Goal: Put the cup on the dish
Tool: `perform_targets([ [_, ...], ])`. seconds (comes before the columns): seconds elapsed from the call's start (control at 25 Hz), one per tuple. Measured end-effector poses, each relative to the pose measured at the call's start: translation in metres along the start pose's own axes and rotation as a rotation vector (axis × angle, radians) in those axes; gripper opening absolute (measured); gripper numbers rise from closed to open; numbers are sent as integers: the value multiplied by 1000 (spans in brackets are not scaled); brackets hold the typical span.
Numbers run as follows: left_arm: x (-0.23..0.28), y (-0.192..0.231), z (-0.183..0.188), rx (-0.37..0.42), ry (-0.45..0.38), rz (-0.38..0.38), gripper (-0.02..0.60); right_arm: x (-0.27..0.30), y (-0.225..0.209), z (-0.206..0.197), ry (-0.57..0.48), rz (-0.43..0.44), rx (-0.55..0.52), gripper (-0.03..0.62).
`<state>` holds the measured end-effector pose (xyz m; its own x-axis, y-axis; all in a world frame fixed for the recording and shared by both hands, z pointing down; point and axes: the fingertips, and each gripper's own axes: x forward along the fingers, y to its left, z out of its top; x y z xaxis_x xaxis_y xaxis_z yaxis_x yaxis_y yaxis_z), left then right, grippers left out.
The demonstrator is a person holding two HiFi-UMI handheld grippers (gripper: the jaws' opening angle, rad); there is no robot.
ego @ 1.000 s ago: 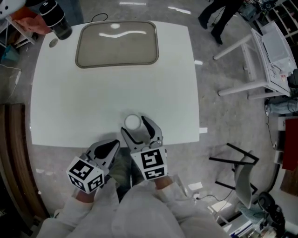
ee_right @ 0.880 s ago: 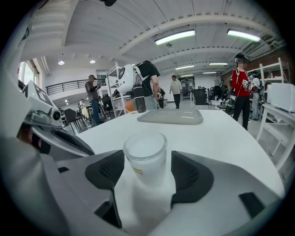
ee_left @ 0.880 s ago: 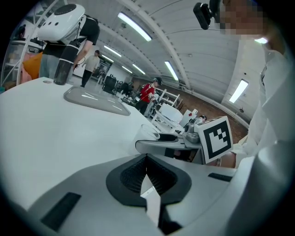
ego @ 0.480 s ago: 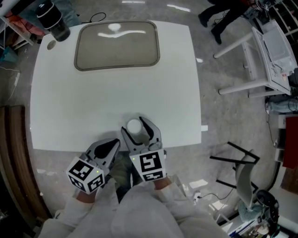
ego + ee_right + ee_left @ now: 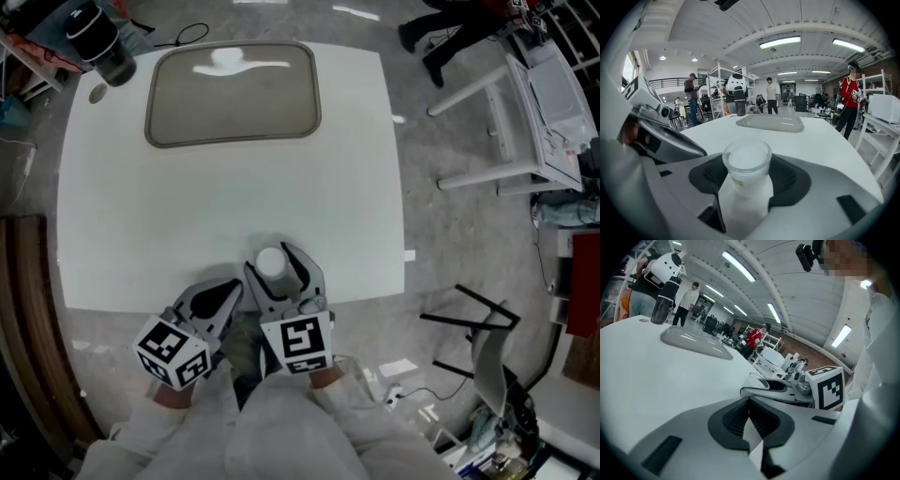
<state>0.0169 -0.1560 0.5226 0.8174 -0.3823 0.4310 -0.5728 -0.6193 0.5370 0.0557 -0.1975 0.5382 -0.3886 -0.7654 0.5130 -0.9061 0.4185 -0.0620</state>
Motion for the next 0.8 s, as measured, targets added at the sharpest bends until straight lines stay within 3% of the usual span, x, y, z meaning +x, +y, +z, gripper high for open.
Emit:
perform_targets([
  [0.6,0,35,65,38,-47,-1,-5,12,-8,61,-29,1,-25,273],
  [0.8,1,44,86,72,-39,-48,-5,23,-9,88,-49,-4,-52,273],
])
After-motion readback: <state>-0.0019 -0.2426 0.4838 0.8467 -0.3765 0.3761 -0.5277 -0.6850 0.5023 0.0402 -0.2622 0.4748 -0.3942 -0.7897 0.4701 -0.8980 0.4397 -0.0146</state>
